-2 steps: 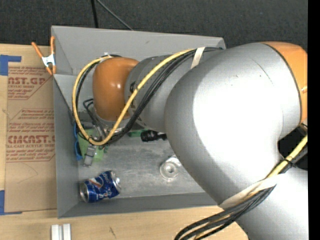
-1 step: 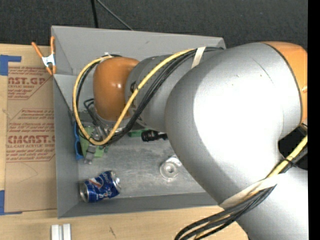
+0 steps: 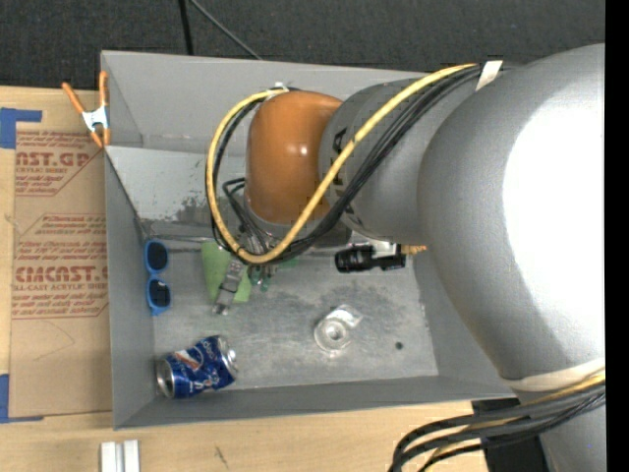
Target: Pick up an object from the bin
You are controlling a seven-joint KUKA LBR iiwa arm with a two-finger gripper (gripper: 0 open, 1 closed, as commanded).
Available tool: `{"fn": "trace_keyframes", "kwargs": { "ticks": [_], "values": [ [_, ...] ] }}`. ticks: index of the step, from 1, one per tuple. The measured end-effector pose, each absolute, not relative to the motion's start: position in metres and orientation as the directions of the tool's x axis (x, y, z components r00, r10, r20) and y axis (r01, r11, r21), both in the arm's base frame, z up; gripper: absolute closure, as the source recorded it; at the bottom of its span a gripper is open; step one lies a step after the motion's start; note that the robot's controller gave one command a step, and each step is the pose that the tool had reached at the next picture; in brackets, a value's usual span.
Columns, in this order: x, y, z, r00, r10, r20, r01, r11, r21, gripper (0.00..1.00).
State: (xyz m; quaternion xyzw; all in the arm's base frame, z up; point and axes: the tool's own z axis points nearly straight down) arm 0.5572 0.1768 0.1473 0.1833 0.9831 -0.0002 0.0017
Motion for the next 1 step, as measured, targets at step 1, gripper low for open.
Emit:
{"fn": "trace_keyframes", "kwargs": {
  "ticks": [1],
  "values": [
    [0.5459,0.1638,0.2501,-0.931,0.364,-0.006,0.364,0.931,0.005,1.00]
  ]
}}
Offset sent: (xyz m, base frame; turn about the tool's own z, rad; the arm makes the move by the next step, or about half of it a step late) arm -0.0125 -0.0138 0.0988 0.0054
